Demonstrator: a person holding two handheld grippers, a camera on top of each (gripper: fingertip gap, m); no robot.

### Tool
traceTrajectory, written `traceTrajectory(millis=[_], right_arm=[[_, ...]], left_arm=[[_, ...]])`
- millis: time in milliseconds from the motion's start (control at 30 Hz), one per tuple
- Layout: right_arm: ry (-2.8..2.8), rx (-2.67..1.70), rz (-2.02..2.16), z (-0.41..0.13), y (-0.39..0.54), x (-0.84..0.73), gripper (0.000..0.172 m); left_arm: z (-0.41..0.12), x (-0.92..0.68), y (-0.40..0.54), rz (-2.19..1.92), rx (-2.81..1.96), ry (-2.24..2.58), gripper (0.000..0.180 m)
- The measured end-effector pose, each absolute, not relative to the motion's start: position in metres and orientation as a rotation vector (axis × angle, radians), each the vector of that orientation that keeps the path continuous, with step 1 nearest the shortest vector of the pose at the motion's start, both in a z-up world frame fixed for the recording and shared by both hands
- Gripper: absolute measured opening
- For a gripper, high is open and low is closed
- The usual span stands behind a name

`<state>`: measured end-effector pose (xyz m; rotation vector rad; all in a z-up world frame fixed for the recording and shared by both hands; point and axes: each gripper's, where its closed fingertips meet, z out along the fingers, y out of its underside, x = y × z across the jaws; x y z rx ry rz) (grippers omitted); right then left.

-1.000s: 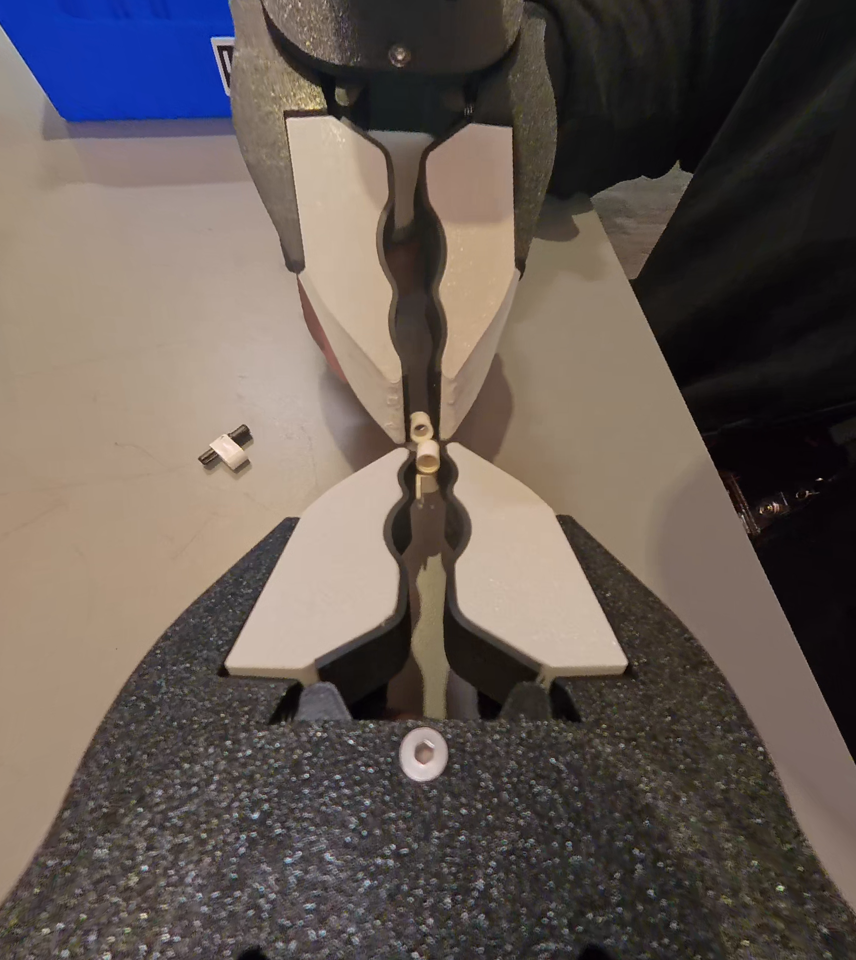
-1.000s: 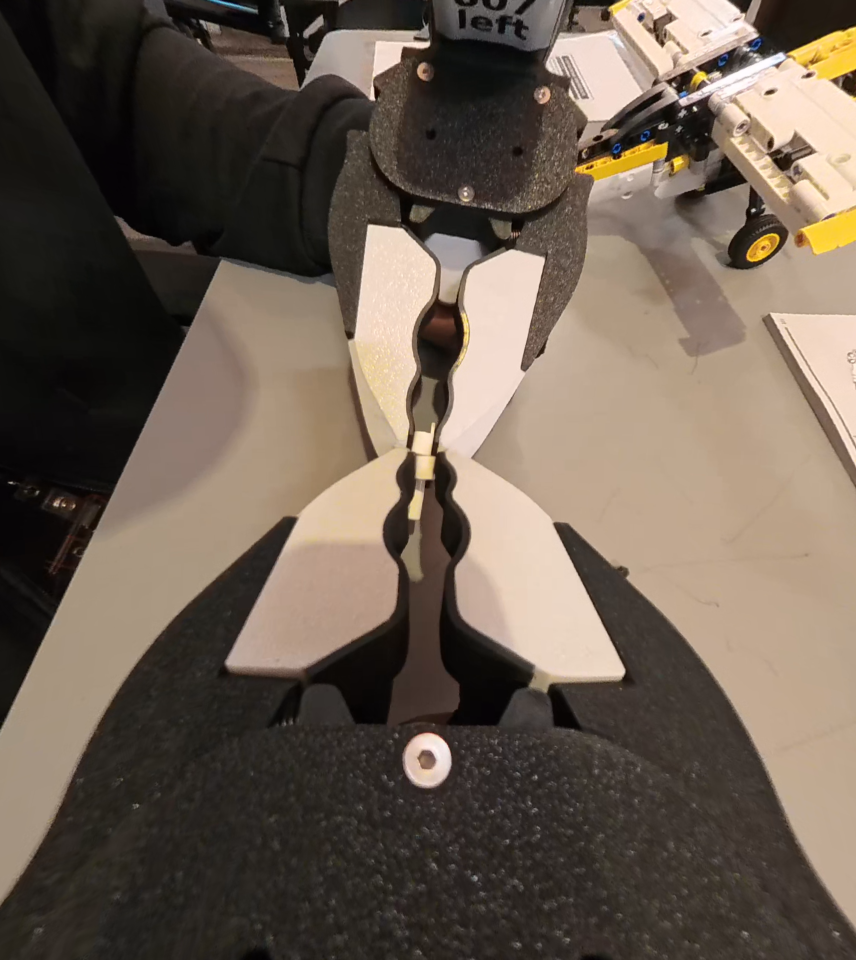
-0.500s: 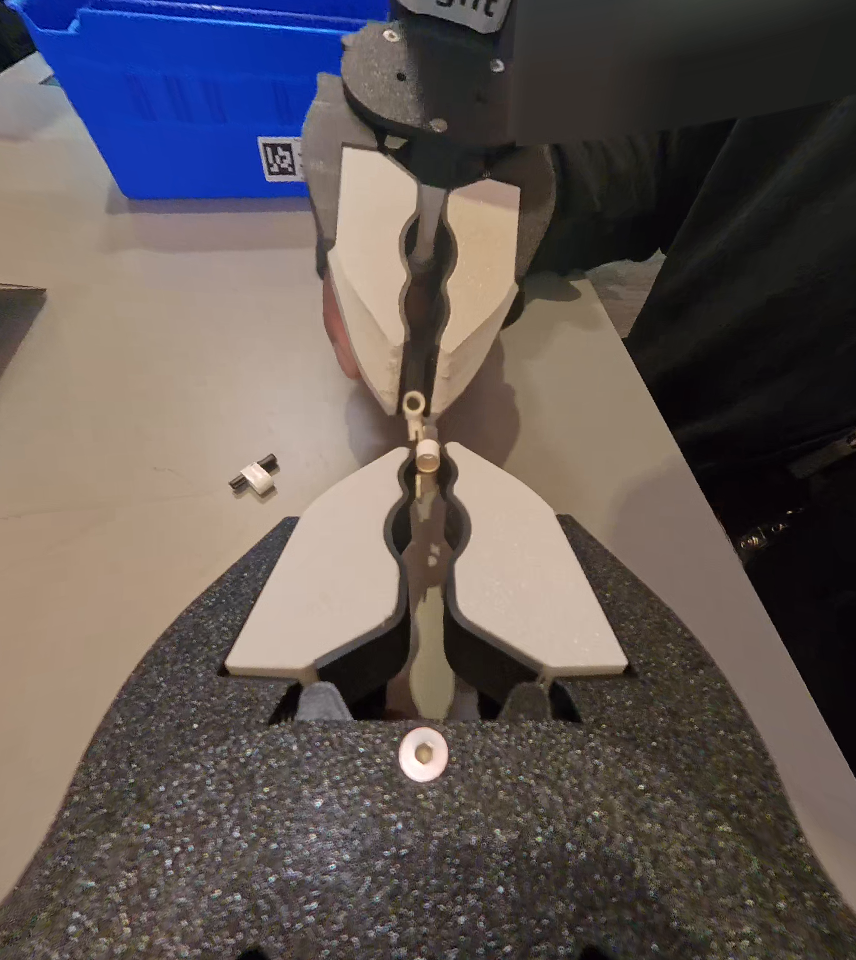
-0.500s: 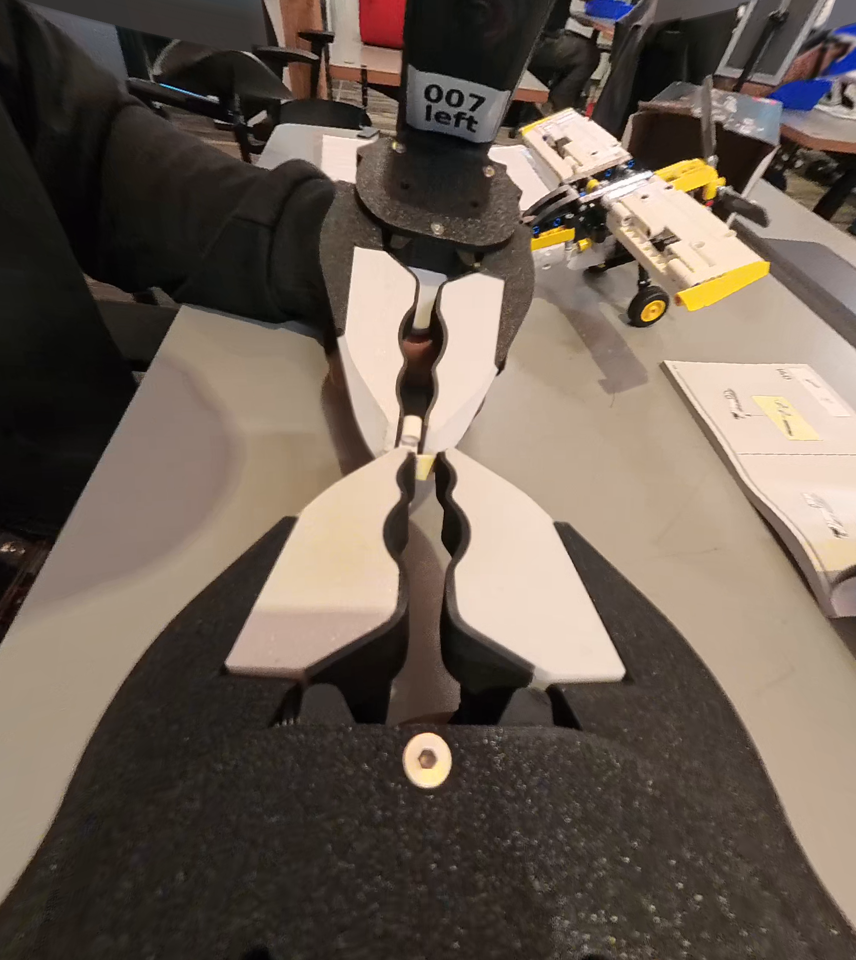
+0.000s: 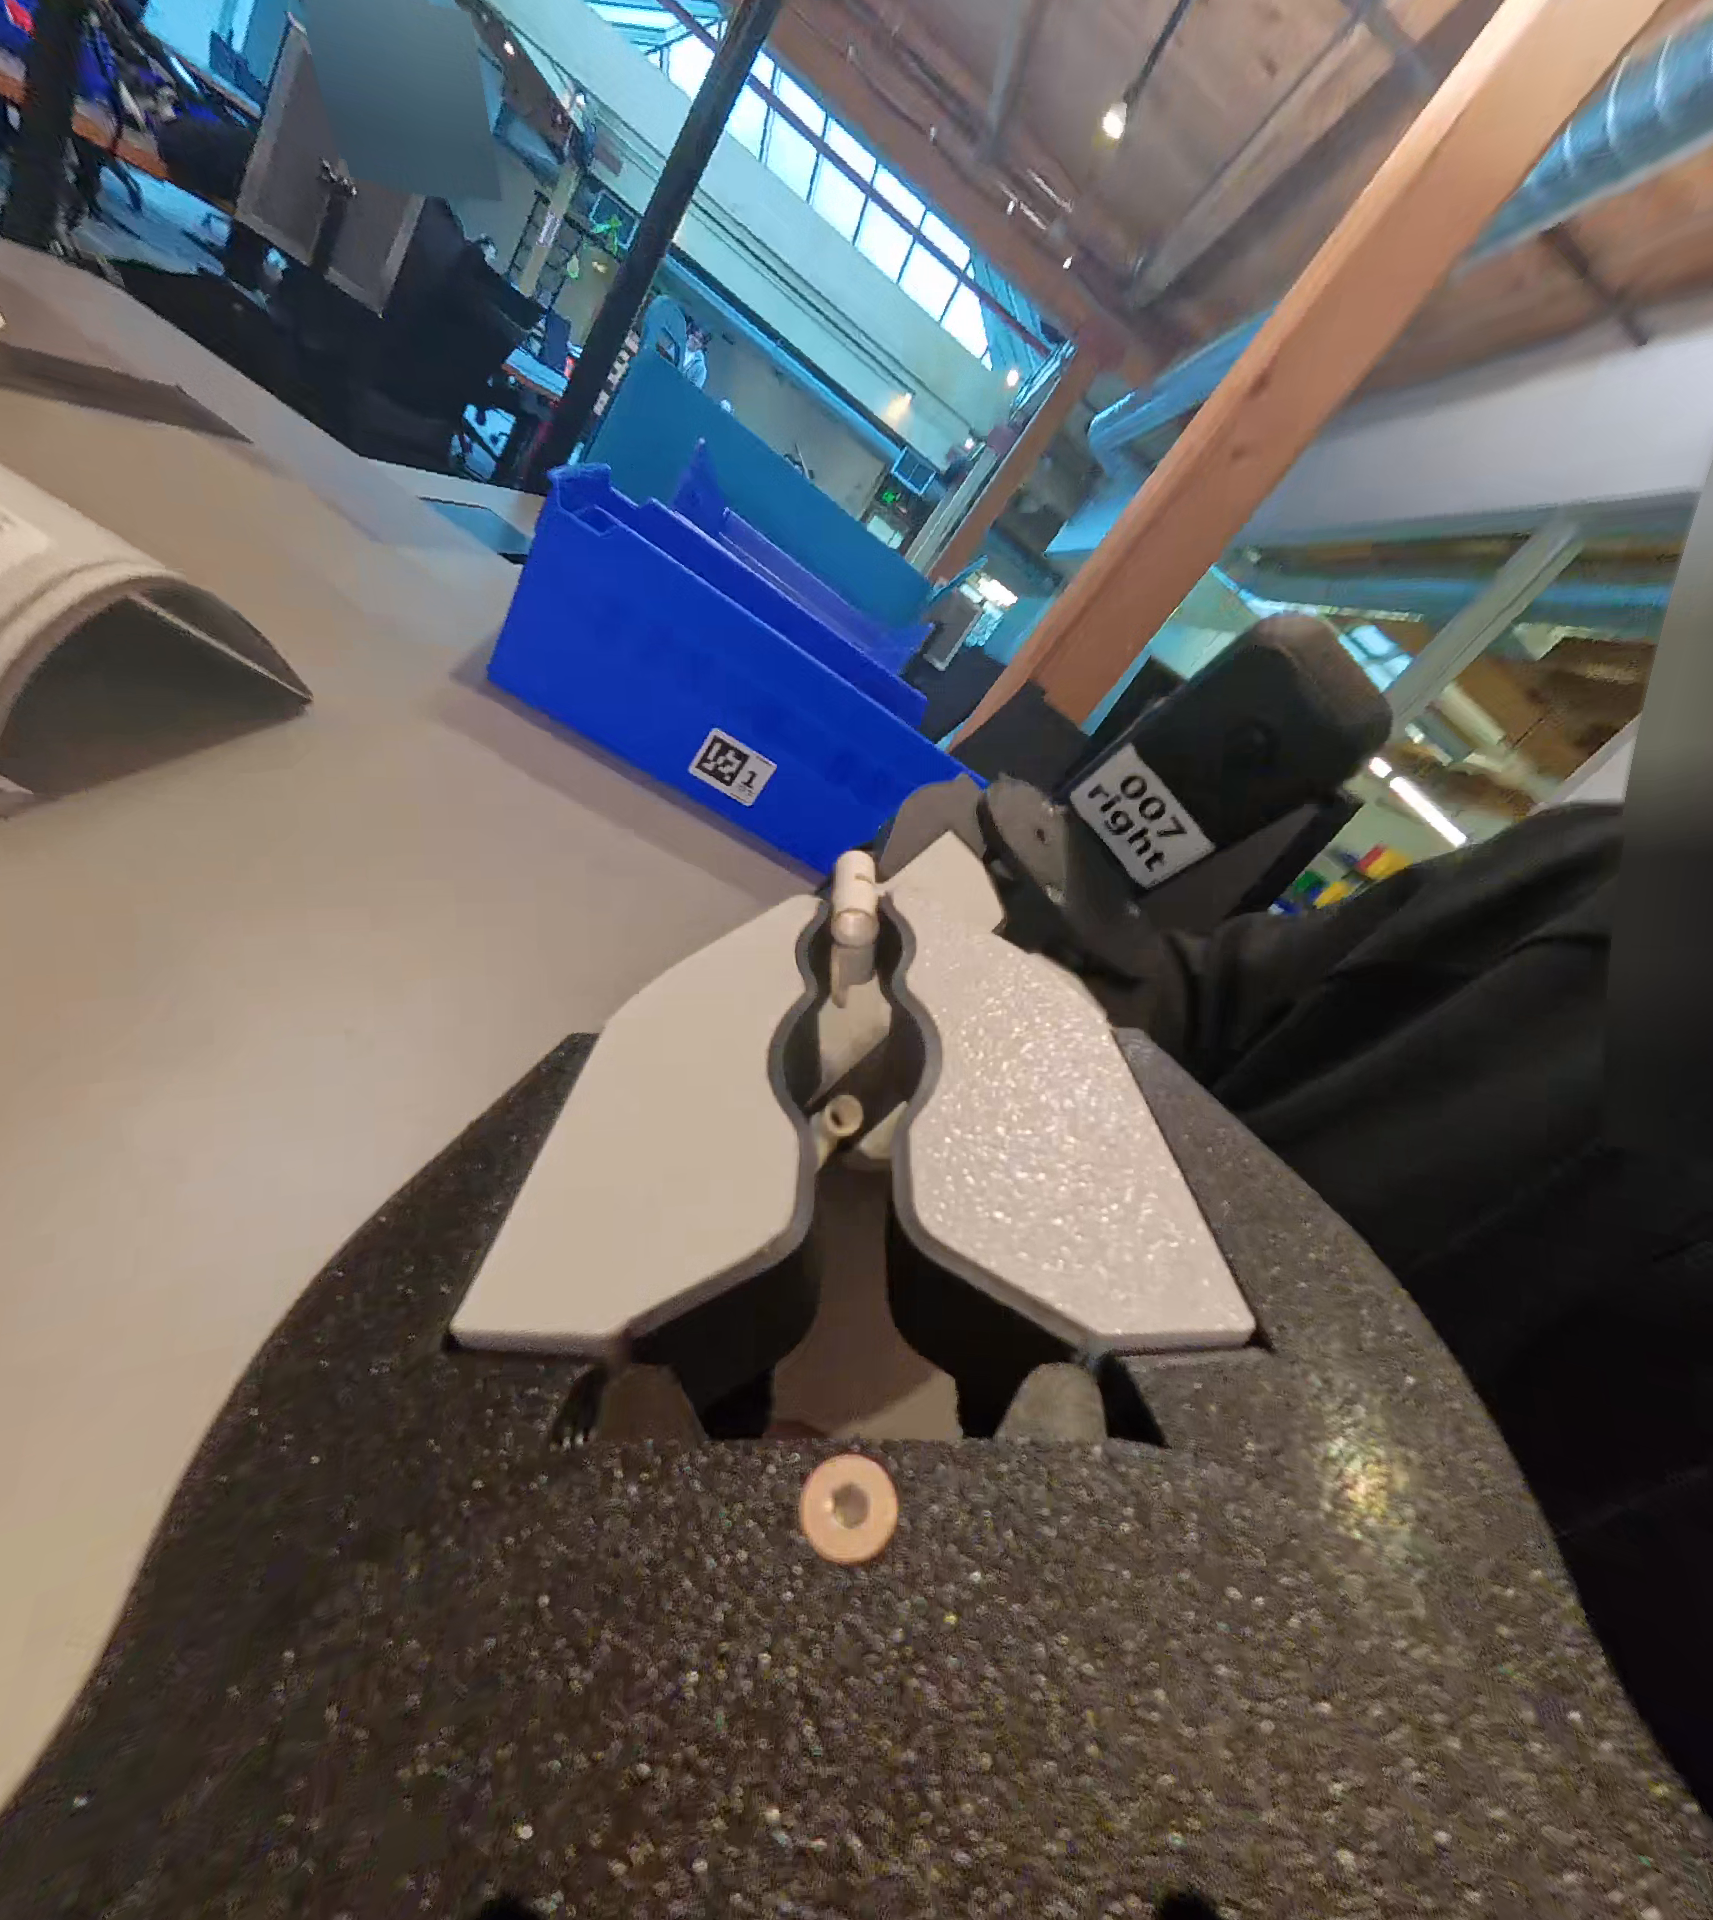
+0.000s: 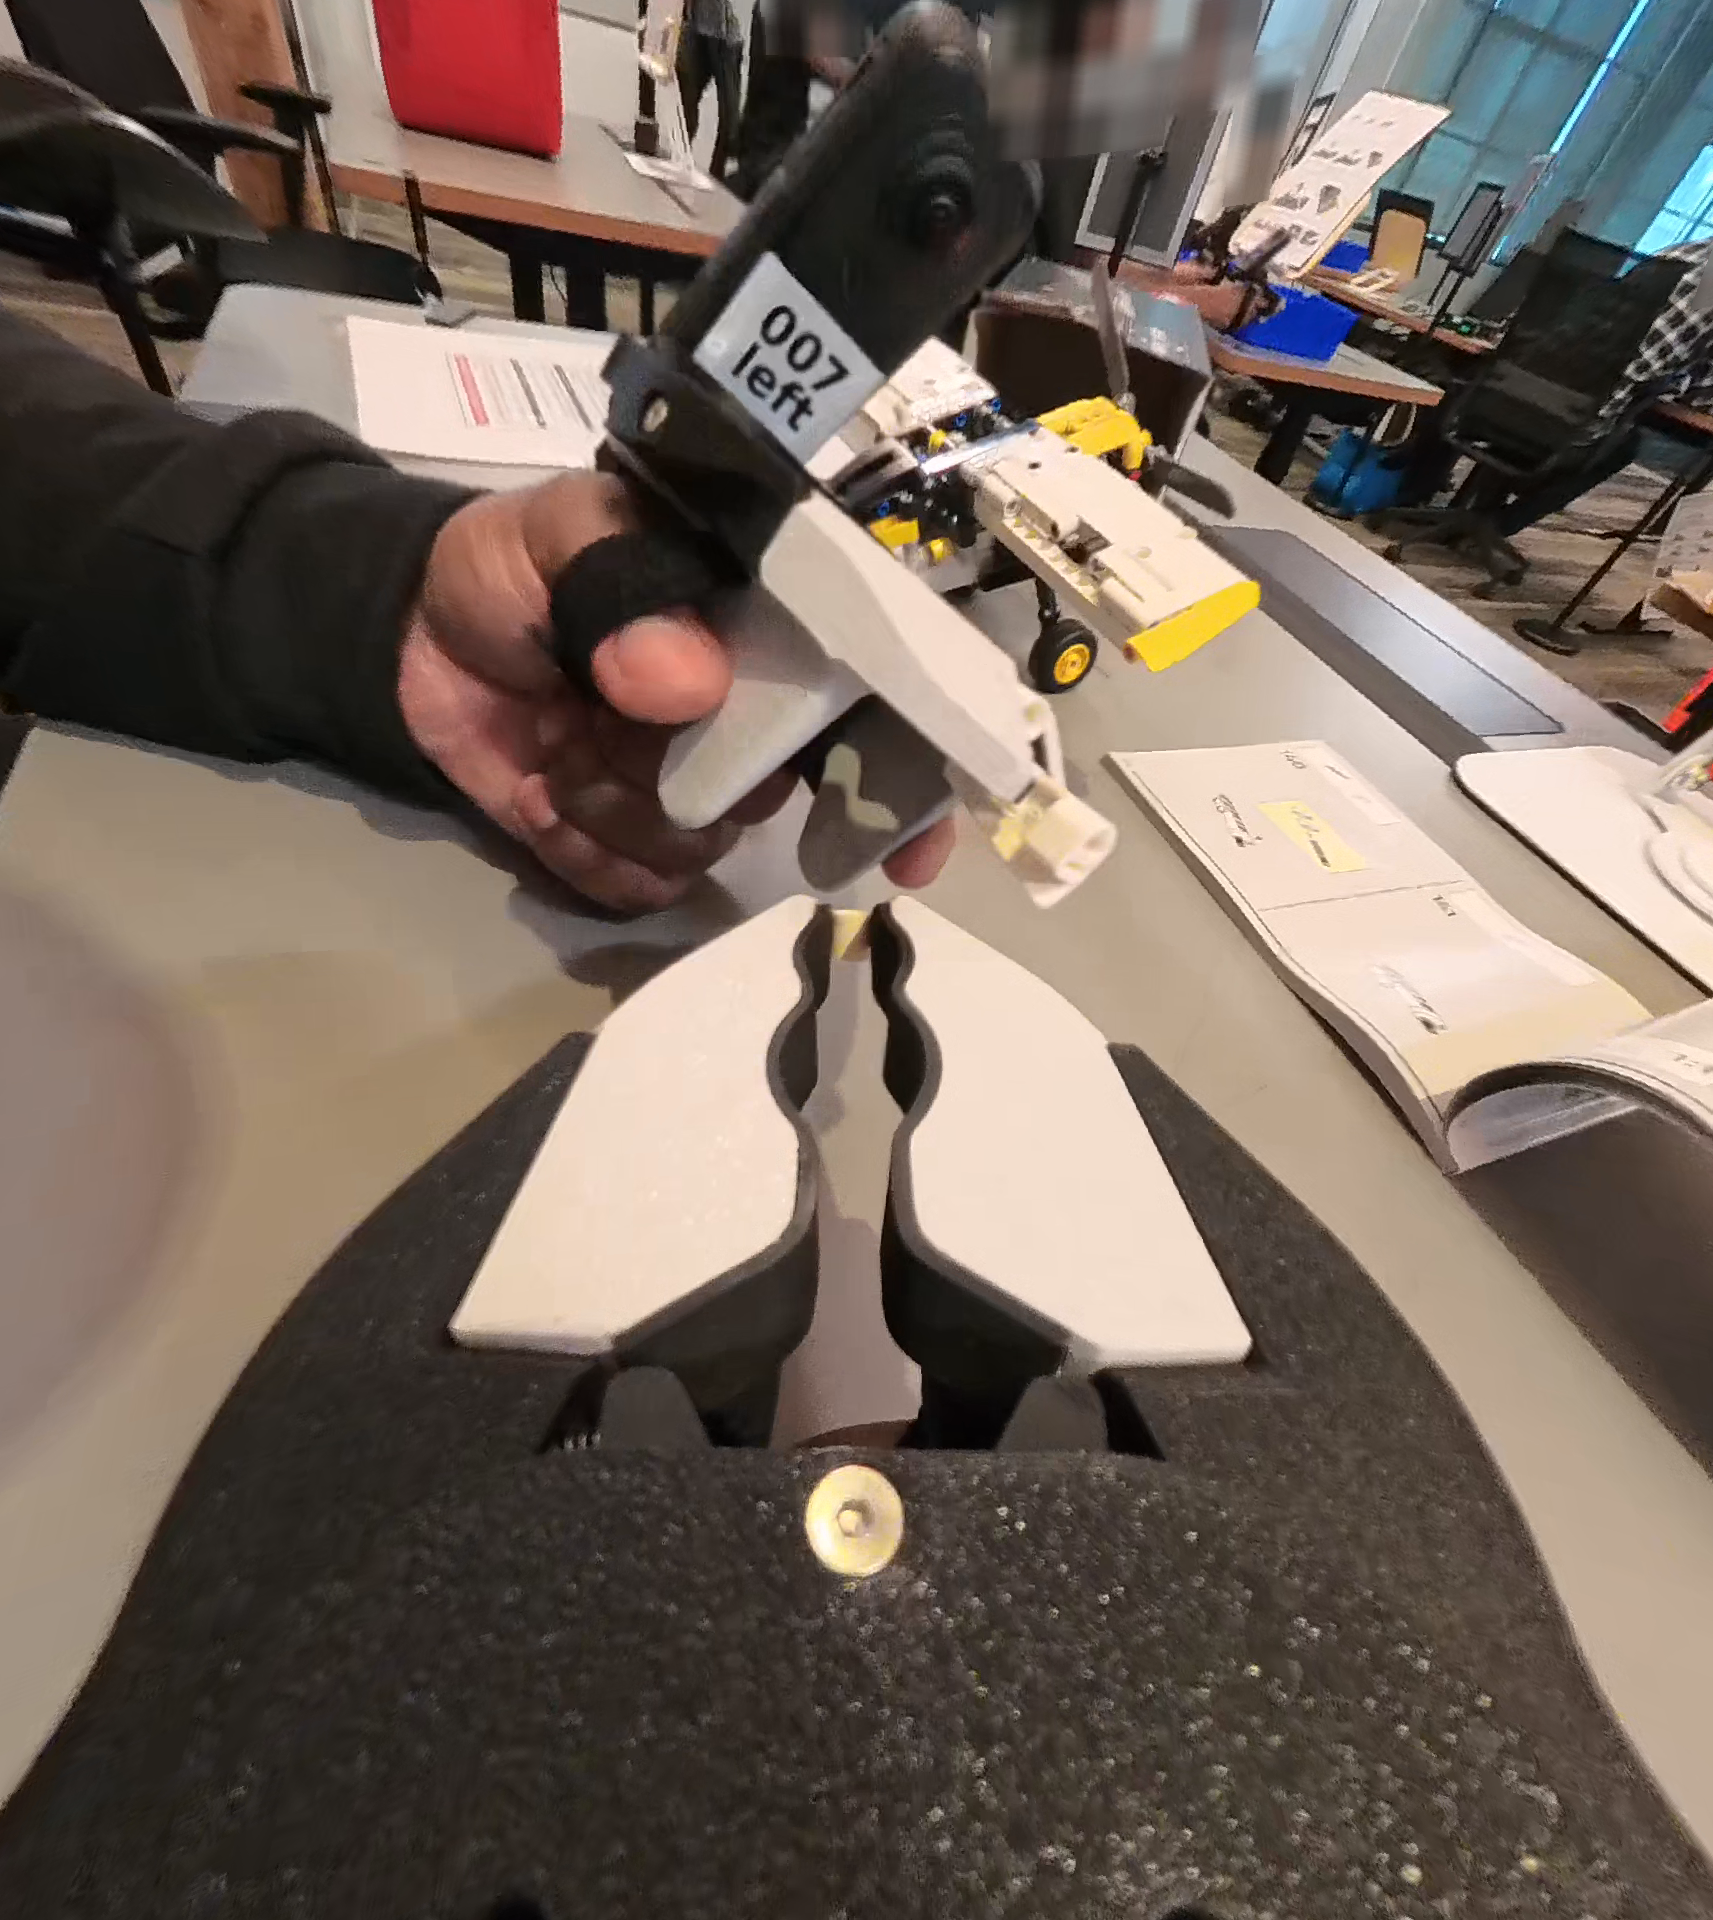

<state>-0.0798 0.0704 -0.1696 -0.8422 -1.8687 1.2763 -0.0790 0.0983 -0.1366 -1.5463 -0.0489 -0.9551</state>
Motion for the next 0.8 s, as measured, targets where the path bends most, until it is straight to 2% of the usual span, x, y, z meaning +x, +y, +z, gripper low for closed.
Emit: traceTrajectory(millis=[800], right_arm=[[-1.774,-0.917,1.293,-0.168,0.065,-0.092,0.007]], left_arm=[[-0.143,-0.069,0.101,-0.992,-1.579,-0.072,0.008]])
